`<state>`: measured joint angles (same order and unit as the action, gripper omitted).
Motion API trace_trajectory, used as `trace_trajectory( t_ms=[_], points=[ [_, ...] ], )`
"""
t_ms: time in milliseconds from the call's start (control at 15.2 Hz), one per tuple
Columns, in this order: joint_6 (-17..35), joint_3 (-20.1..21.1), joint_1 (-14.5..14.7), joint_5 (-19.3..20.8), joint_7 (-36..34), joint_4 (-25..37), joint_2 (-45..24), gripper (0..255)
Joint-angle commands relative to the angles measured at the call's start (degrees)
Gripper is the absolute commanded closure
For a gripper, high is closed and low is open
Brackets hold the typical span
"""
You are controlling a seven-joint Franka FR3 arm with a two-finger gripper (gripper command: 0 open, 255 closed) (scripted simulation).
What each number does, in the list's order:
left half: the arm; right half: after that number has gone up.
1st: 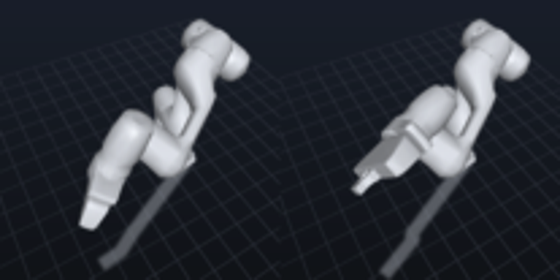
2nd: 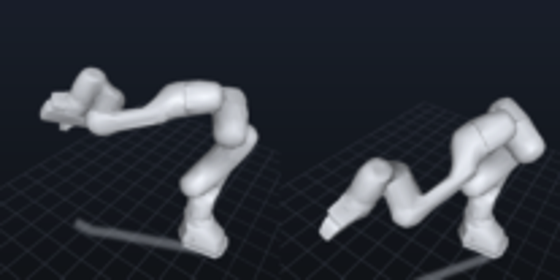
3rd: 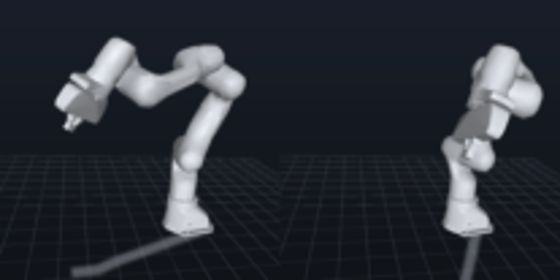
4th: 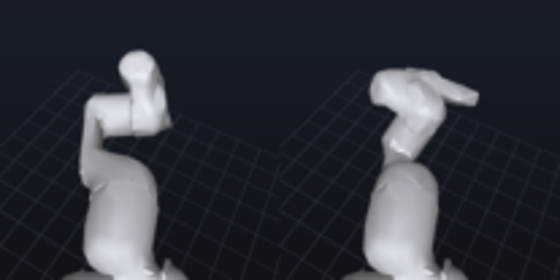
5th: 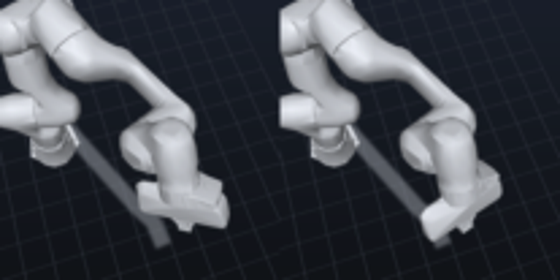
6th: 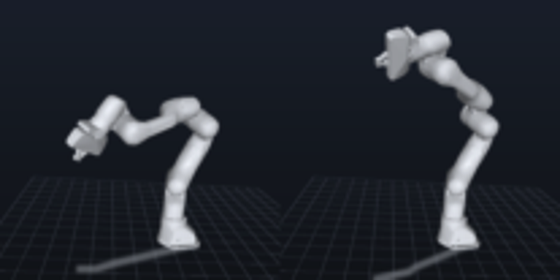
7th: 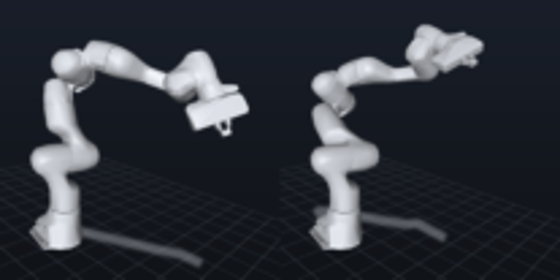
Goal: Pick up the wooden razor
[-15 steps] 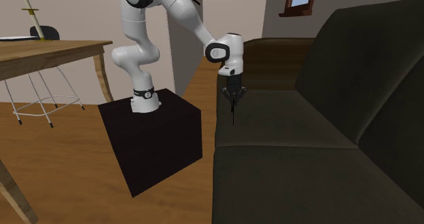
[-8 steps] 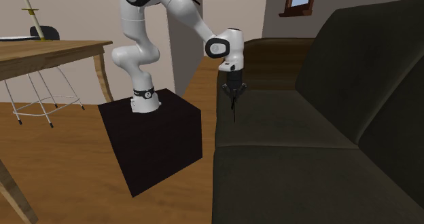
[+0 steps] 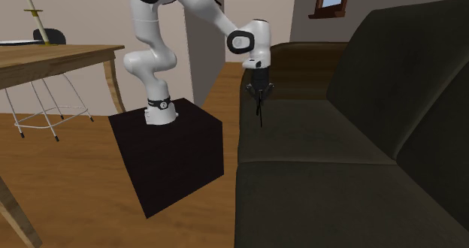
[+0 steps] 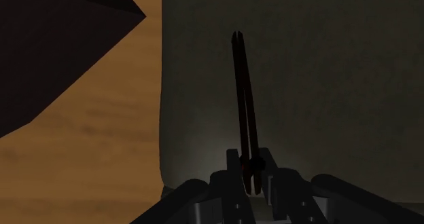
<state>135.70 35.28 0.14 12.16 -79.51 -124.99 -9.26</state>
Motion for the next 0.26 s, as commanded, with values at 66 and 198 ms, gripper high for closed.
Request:
trace_trajectory(
  t_ms=[66,198],
  points=[
    [-2.0,0.5,-0.5,-1.9,1.5,0.5,2.0,255],
    [-2.1,0.5,-0.5,-2.0,1.5,0.5,2.1,255]
  ],
)
